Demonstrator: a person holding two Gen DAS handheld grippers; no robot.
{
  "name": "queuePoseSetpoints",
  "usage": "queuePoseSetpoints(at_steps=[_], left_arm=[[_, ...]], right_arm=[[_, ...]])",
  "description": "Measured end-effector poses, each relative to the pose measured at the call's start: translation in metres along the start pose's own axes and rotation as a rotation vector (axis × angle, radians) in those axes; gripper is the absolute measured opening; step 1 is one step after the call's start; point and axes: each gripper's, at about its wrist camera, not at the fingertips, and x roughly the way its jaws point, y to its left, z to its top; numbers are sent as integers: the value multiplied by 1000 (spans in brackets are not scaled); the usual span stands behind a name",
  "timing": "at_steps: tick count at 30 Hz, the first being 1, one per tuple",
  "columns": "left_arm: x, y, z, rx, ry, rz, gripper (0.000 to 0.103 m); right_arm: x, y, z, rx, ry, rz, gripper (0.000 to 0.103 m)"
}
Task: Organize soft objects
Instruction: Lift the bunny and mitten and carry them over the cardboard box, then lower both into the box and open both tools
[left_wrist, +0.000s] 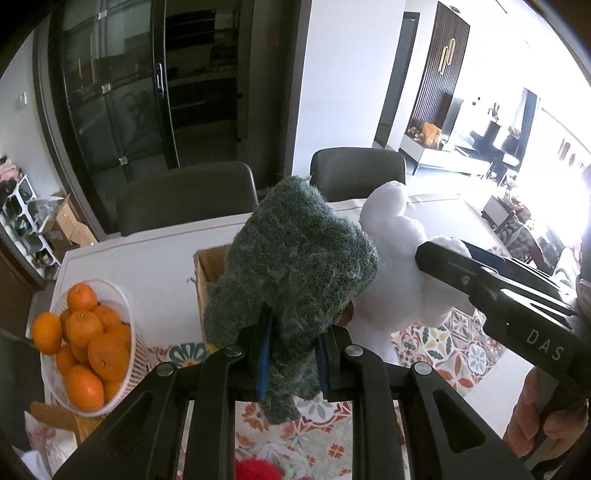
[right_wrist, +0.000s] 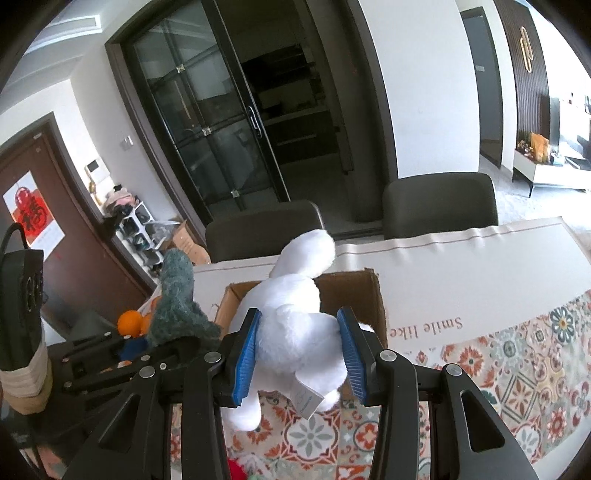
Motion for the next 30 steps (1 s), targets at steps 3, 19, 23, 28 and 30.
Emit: queuePoseSetpoints(at_steps=[3, 19, 23, 28, 30], left_arm=[[9, 4, 6, 2, 14, -9, 21], [86, 20, 19, -32, 125, -27, 21], [106, 25, 19, -46, 160, -26, 22], [130, 28, 16, -54, 210, -25, 22], [139, 29, 15, -55, 229, -24, 23]], right_arm=[[8, 1, 6, -8, 9, -7, 43], [87, -22, 17, 24, 137, 13, 43], [106, -25, 13, 37, 171, 13, 43], [127, -27, 8, 34, 212, 6, 43], [134, -27, 7, 33, 230, 2, 43]])
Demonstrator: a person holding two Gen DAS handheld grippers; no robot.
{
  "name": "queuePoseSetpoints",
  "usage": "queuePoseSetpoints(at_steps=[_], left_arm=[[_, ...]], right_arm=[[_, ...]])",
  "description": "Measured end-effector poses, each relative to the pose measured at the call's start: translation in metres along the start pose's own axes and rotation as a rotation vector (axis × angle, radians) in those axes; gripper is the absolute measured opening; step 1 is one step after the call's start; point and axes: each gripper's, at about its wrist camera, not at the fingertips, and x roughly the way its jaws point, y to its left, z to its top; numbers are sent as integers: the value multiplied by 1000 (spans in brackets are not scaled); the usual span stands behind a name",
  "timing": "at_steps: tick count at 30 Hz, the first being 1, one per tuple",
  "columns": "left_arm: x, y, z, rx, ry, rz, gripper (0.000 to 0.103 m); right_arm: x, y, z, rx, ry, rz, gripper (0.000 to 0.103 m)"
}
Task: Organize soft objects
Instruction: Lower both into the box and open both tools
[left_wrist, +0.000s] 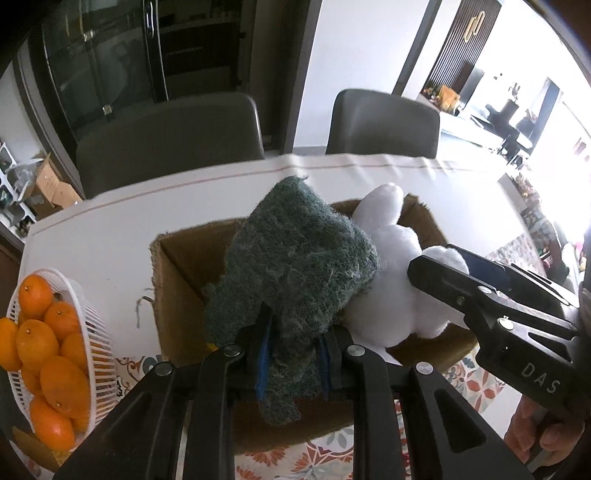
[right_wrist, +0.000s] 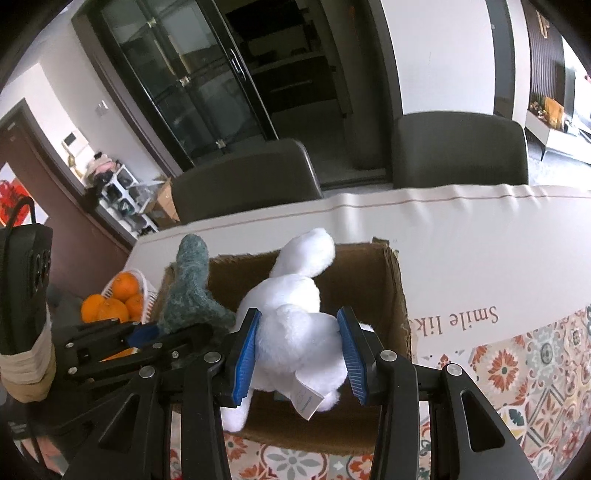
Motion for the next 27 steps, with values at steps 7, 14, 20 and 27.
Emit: queuePoseSetpoints(at_steps=[7, 14, 20, 27], left_arm=[[25, -1, -6, 24, 69, 23, 35], [28, -2, -8, 35, 68, 111, 73], [5, -3, -9, 31, 1, 154, 77], [-37, -2, -22, -16, -96, 194, 79]], right_arm=[[23, -5, -5, -9, 64, -20, 44], [30, -14, -6, 24, 90, -4, 60], [4, -9, 0, 24, 22, -30, 66], [-29, -4, -7, 35, -16, -97, 70]])
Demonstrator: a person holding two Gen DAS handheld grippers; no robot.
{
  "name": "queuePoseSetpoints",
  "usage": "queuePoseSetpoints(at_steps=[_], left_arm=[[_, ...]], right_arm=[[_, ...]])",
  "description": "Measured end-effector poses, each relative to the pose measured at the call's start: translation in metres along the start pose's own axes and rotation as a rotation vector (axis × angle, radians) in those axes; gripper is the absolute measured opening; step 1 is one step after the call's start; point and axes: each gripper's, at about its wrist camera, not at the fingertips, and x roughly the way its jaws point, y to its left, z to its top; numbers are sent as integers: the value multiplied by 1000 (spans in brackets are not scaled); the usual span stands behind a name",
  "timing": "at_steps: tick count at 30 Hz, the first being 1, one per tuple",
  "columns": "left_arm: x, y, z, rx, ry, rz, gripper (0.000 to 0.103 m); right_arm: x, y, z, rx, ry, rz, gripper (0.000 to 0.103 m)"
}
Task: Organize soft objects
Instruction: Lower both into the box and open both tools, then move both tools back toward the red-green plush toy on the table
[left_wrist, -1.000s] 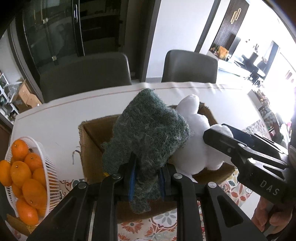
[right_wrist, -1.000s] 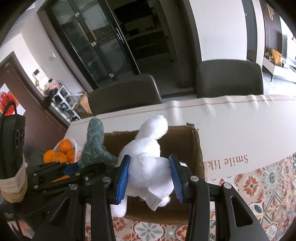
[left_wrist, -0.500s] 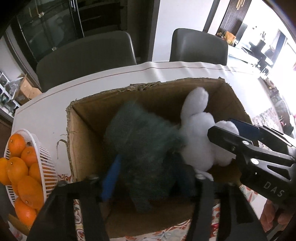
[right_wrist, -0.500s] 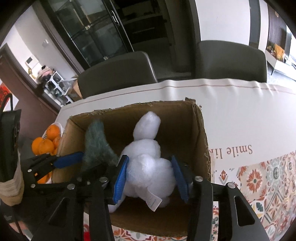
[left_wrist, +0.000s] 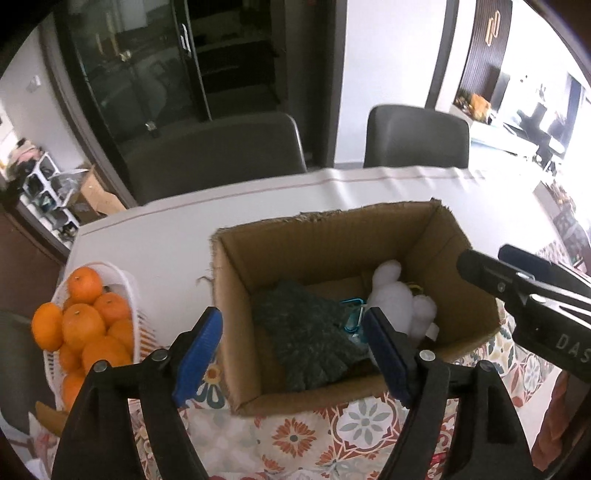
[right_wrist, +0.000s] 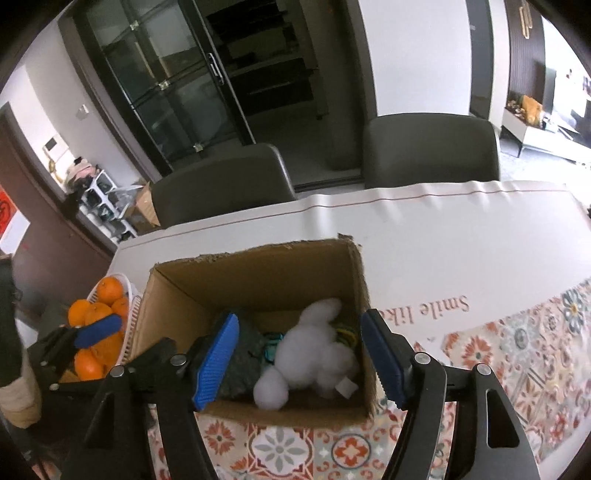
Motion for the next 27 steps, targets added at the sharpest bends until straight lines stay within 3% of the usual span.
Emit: queuePoseSetpoints(at_steps=[4, 10, 27], left_arm=[[-25, 1, -13, -7, -43, 45, 80], [-53, 3, -35, -14, -70, 44, 82], [-94, 22, -112, -69, -50, 53, 85]], right_arm=[[-16, 2, -10, -2, -2, -22, 70], [-36, 6, -26, -16, 11, -37, 70], [-70, 38, -91, -70, 71, -46, 70]])
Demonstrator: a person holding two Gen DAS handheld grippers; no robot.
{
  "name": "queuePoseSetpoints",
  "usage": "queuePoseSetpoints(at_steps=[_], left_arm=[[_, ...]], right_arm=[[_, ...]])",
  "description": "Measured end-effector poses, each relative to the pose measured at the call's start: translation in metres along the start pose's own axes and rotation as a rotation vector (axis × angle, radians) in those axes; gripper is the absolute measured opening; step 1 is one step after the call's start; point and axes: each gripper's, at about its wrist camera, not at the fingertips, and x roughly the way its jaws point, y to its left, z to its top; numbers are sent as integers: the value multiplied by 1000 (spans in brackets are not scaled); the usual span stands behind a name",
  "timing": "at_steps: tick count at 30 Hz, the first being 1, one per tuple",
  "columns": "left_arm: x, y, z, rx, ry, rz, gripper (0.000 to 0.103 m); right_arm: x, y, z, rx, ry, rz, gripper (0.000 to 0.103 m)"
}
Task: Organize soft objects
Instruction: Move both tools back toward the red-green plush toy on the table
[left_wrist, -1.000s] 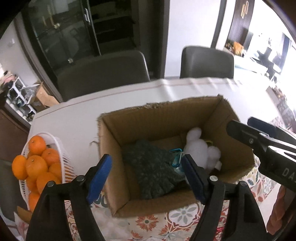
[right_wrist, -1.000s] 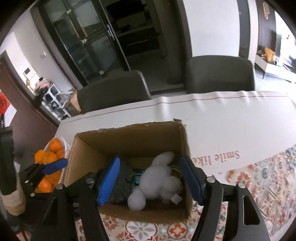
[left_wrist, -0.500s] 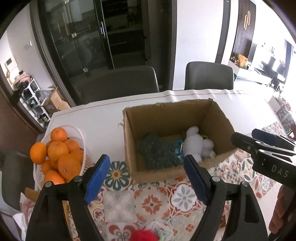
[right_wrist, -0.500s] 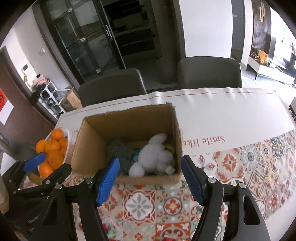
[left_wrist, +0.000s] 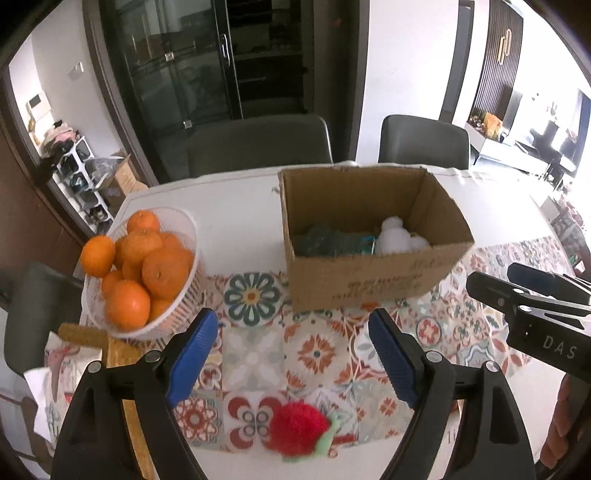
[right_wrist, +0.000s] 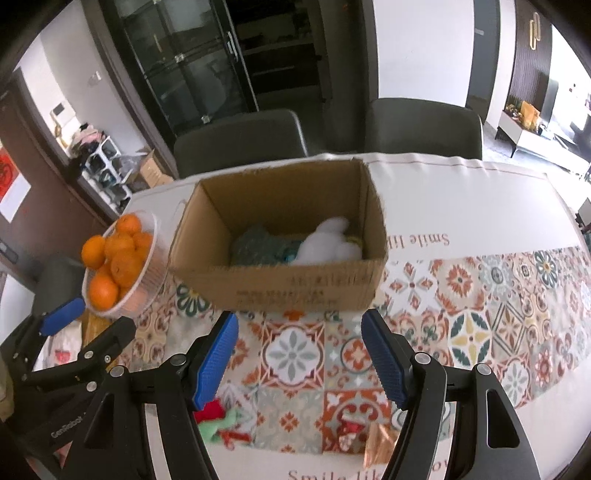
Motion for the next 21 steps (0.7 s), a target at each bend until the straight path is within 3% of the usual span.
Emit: queuePoseSetpoints(at_steps=[10, 21], left_arm=[[1, 6, -46, -4, 59, 0, 85], [2, 3, -91, -24, 76, -36, 85]], right_arm=[[-1, 5, -43, 1, 30, -30, 70], [-8, -2, -93, 55, -56, -20, 70]])
